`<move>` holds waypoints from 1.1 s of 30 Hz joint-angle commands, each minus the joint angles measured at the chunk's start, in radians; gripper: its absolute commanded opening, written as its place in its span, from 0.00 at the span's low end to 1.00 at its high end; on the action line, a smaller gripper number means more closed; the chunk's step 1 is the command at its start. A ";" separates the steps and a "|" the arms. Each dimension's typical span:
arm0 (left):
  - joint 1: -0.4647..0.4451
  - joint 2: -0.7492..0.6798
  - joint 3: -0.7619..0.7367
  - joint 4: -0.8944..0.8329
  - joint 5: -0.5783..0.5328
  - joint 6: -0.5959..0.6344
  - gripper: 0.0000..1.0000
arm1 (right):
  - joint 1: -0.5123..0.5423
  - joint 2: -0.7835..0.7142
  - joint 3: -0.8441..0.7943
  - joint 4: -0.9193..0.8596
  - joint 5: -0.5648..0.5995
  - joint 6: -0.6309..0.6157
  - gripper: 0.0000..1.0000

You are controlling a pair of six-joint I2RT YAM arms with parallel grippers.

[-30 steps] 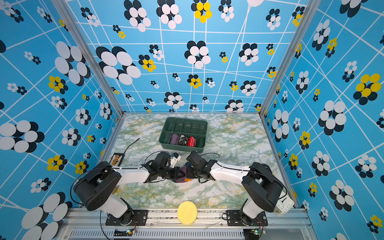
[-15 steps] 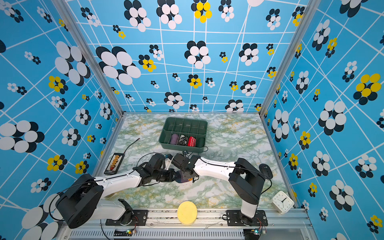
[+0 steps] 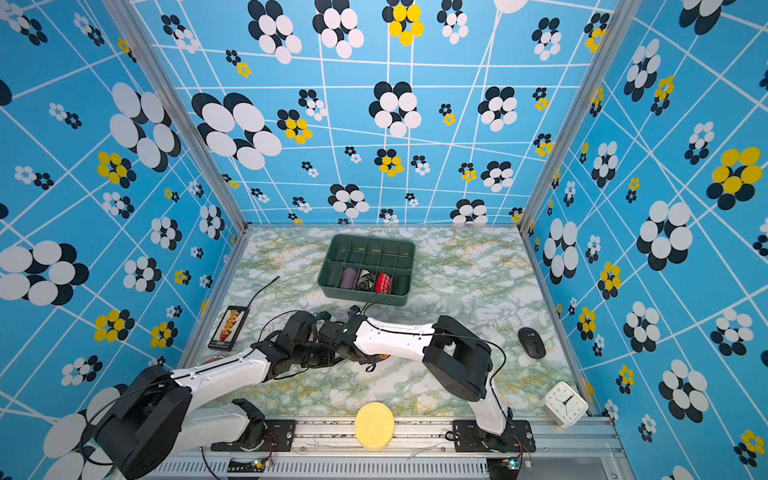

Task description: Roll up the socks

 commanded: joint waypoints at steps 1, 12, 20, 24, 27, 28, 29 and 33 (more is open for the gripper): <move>0.020 -0.031 -0.017 -0.035 0.013 0.012 0.15 | 0.026 0.048 0.035 -0.088 0.045 -0.008 0.00; 0.057 -0.062 -0.021 -0.062 0.022 0.030 0.17 | 0.088 0.124 0.120 -0.121 0.051 -0.021 0.24; 0.080 -0.077 -0.019 -0.081 0.023 0.044 0.17 | 0.115 0.130 0.128 -0.126 0.047 -0.021 0.34; 0.093 -0.085 -0.021 -0.089 0.026 0.049 0.18 | 0.122 0.121 0.127 -0.112 0.031 -0.031 0.36; 0.101 -0.090 -0.020 -0.096 0.030 0.053 0.18 | 0.125 0.109 0.128 -0.090 0.015 -0.042 0.38; 0.105 -0.091 -0.020 -0.097 0.029 0.055 0.18 | 0.124 0.103 0.128 -0.082 0.009 -0.045 0.40; 0.107 -0.091 -0.020 -0.098 0.031 0.056 0.18 | 0.125 0.098 0.127 -0.076 0.005 -0.047 0.41; 0.115 -0.091 -0.021 -0.100 0.033 0.059 0.18 | 0.124 0.068 0.110 -0.041 -0.020 -0.061 0.44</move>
